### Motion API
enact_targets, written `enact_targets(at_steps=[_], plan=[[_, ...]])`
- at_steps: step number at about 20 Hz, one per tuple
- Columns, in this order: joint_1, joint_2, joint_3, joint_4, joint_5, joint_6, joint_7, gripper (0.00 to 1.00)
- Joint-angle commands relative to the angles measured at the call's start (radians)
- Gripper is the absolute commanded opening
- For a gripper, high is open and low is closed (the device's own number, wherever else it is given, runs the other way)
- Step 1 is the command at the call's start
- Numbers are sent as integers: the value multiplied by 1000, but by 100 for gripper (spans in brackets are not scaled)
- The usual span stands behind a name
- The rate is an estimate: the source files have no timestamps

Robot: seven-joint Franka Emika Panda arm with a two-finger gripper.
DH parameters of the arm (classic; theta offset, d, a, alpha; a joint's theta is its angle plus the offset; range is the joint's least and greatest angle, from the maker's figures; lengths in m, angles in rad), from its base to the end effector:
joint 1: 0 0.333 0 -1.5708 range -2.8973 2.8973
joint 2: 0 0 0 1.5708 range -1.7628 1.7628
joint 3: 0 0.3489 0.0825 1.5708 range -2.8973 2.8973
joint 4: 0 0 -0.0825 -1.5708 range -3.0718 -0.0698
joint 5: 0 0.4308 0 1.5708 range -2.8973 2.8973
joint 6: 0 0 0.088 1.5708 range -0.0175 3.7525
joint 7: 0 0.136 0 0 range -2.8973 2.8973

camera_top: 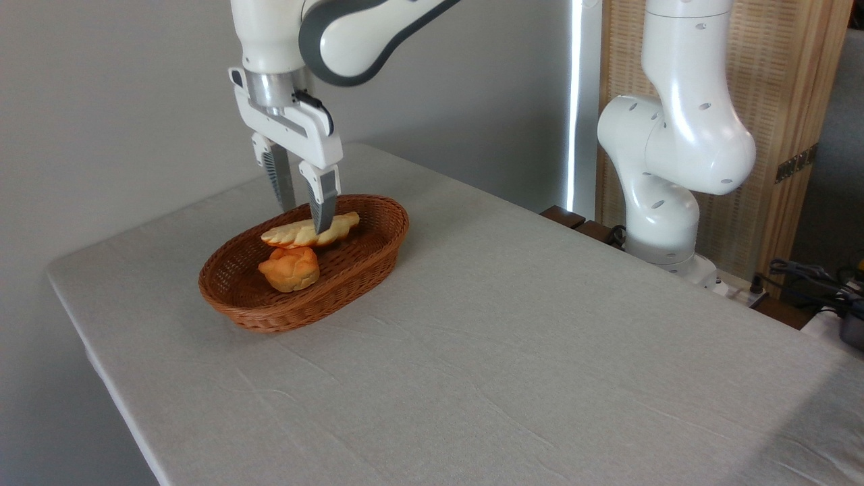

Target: Put bread into the basket

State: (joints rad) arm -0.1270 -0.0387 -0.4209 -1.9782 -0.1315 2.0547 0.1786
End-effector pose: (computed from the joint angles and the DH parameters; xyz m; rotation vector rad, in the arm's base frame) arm 0.5093 -0.3255 0.4800 2.8470 -0.9949 0.1376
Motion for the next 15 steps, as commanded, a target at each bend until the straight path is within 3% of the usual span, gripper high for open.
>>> enact_targets(at_steps=[1, 4, 10, 12, 15], plan=[[-2, -75, 98, 5, -7, -2, 1, 100], [-2, -102, 216, 5, -5, -25, 120, 100], [0, -150, 428, 7, -4, -161, 548, 100], [0, -153, 447, 7, -4, -224, 655, 100], [0, -153, 453, 9, -5, -248, 657, 100]])
